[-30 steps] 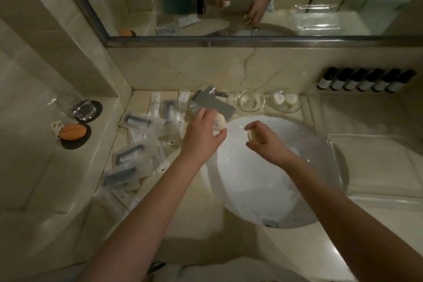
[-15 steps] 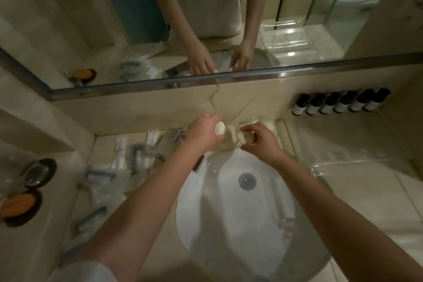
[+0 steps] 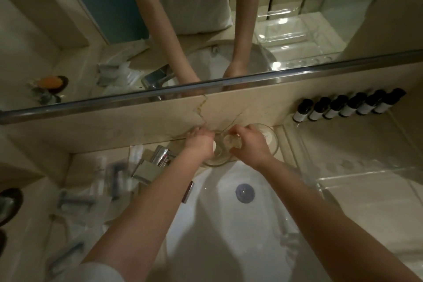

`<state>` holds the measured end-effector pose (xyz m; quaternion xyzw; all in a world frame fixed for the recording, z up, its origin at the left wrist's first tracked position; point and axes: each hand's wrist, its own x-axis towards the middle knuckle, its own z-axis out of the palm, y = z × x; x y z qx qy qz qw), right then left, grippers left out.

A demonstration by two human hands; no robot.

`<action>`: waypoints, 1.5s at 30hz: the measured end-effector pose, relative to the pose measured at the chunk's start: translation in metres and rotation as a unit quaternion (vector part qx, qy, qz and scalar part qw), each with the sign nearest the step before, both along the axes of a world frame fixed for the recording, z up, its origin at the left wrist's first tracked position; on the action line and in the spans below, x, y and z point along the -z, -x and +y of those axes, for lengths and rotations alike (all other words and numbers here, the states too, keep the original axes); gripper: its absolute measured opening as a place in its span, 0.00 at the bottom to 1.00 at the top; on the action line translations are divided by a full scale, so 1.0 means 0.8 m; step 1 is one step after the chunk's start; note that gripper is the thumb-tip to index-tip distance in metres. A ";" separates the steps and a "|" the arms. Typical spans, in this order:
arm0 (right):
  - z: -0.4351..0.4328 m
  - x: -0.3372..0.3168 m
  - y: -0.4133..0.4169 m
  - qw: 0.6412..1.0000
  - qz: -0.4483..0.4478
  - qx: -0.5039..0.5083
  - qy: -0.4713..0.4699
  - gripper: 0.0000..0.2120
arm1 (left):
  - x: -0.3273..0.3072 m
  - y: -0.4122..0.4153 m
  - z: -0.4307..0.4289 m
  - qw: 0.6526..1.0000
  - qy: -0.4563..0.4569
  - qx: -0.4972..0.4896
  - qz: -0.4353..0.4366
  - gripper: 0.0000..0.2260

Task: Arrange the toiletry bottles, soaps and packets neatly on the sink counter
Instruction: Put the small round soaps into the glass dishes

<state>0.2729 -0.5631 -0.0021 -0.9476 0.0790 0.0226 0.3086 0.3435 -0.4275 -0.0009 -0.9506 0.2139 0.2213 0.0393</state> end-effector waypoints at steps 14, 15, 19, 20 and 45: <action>0.024 0.039 -0.023 0.967 -0.087 -0.098 0.219 0.18 | 0.005 -0.006 0.013 1.000 0.004 -0.024 -0.017 0.19; 0.024 0.040 -0.024 0.968 -0.084 -0.098 0.214 0.18 | 0.004 -0.006 0.013 1.000 -0.003 -0.023 -0.017 0.19; 0.026 0.042 -0.026 0.980 -0.059 -0.096 0.163 0.15 | 0.003 -0.009 0.014 1.000 -0.012 -0.024 -0.013 0.19; 0.026 0.043 -0.026 0.983 -0.056 -0.092 0.152 0.13 | 0.003 -0.009 0.014 1.000 -0.013 -0.025 -0.011 0.20; 0.004 -0.009 0.006 0.987 -0.036 -0.054 0.146 0.24 | -0.049 0.009 0.043 0.997 0.020 -0.008 -0.073 0.20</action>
